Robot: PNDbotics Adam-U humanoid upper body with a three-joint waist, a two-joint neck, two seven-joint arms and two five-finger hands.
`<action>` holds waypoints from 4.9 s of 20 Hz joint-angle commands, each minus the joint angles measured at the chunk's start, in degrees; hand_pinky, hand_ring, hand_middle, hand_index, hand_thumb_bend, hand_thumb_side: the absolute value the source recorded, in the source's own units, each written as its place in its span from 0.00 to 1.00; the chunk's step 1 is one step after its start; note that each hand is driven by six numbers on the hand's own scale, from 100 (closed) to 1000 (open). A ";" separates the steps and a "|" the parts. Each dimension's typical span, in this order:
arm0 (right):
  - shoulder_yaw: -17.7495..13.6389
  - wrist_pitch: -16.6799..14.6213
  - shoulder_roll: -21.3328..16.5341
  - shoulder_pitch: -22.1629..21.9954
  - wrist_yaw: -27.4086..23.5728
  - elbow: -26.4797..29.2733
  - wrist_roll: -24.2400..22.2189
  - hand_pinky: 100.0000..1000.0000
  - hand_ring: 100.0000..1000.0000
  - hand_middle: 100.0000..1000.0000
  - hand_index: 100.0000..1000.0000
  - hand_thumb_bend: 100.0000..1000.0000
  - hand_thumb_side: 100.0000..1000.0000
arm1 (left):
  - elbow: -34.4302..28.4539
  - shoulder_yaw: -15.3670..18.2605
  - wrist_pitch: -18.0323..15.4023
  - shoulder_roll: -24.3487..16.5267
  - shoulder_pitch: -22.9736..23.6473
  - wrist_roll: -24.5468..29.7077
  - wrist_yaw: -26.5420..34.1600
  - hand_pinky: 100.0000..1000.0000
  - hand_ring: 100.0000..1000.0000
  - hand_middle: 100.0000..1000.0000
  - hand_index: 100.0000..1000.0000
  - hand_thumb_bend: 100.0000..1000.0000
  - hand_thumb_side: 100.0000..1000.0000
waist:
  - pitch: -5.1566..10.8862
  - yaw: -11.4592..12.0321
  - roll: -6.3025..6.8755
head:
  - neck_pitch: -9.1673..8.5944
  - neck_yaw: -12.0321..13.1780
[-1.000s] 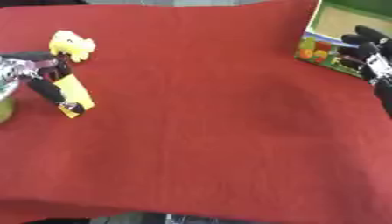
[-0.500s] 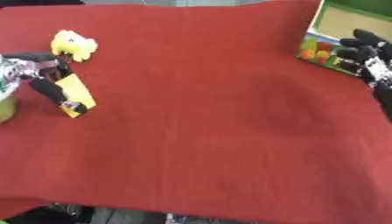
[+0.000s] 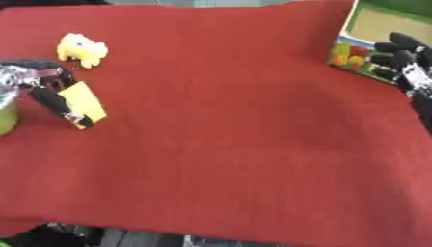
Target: Pick up the objects with one hand, pass them to the other hand, and then place them into the box on the other side of the table.
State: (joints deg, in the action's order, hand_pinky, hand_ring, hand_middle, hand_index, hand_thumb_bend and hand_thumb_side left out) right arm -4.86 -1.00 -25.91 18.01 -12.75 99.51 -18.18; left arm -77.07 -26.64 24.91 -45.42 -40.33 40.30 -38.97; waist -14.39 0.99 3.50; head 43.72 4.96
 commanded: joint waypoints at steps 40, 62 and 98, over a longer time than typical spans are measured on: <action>-0.52 -0.73 -1.98 1.36 -1.49 2.06 0.46 0.91 0.91 0.88 0.96 0.00 0.57 | -30.87 14.31 7.09 -3.10 4.60 -9.97 19.08 0.71 0.67 0.58 0.57 0.00 0.22 | 1.48 0.86 -0.71 | -0.15 -1.10; 5.27 -0.84 -7.78 8.78 -2.76 10.53 -1.46 0.90 0.92 0.88 0.94 0.00 0.33 | -31.27 9.13 -3.75 12.76 6.49 -16.06 17.32 0.71 0.65 0.57 0.58 0.00 0.25 | 1.63 -1.02 -3.05 | -4.43 -2.74; 29.23 -3.13 -5.26 33.02 28.32 7.14 -16.97 0.87 0.91 0.86 0.90 0.29 0.22 | -20.66 5.19 -17.36 22.35 7.40 -30.38 8.08 0.69 0.62 0.54 0.57 0.00 0.21 | 2.78 -2.62 -5.47 | -1.45 -2.25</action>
State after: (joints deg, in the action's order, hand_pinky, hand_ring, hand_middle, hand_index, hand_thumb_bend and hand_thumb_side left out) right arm 24.31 -3.69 -30.92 49.82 14.60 107.08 -35.23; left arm -97.30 -21.58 7.81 -23.03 -32.32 10.30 -30.69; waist -12.99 -1.57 -2.04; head 42.18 2.49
